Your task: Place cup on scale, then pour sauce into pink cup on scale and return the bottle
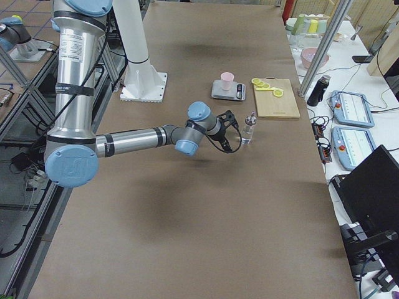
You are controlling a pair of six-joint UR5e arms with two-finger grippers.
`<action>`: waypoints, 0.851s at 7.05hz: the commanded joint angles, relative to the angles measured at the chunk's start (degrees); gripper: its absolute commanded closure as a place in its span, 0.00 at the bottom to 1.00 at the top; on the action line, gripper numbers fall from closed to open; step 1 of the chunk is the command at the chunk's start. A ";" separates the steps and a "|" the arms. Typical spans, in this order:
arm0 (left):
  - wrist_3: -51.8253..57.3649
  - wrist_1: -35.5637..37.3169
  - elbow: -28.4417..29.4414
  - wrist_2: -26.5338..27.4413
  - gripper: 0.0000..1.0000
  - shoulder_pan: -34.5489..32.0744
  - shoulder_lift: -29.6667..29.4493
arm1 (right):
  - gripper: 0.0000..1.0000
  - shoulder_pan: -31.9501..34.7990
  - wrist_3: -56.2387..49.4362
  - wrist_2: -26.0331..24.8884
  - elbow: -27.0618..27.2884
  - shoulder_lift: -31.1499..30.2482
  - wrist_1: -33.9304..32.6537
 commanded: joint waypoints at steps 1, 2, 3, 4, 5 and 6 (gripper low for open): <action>0.00 0.22 0.00 -0.25 0.03 -0.07 -0.26 | 0.00 16.67 -7.15 17.46 -2.45 0.02 -6.34; 0.09 0.22 -0.09 -0.25 0.03 -0.51 -0.17 | 0.00 21.09 -15.83 18.04 -2.55 1.41 -13.96; 0.27 0.31 -0.09 -0.25 0.03 -1.12 -0.17 | 0.00 24.44 -22.35 19.70 -2.55 3.08 -21.17; 0.35 0.40 -0.09 -0.16 0.03 -1.47 -0.08 | 0.00 27.00 -25.11 20.76 -2.38 4.49 -27.33; 0.53 0.83 -0.09 -0.16 0.03 -1.91 0.00 | 0.00 28.15 -27.23 20.94 -2.55 4.85 -31.31; 1.05 1.36 0.08 -0.08 0.03 -1.92 0.18 | 0.00 29.21 -31.43 20.94 -2.81 5.90 -36.83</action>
